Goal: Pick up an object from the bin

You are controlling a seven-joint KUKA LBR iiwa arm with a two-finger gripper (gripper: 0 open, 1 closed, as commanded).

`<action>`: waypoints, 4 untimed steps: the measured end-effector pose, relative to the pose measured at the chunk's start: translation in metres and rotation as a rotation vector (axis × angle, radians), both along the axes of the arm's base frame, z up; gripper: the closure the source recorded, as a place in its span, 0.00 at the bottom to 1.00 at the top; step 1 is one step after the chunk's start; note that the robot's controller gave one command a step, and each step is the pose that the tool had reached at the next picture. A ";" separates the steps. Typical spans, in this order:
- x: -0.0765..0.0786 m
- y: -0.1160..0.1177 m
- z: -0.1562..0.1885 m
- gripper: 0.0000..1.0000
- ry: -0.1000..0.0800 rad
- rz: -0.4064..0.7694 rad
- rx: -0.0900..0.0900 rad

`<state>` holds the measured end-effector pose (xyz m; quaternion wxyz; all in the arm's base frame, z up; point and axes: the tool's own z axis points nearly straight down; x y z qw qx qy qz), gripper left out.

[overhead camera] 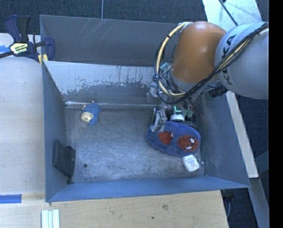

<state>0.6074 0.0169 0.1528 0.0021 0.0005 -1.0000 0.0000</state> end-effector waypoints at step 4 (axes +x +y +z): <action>-0.040 -0.105 0.089 1.00 -0.005 0.769 0.002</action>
Offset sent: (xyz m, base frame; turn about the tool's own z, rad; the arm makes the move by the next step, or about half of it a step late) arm -0.0244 -0.0767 -0.0734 -0.2408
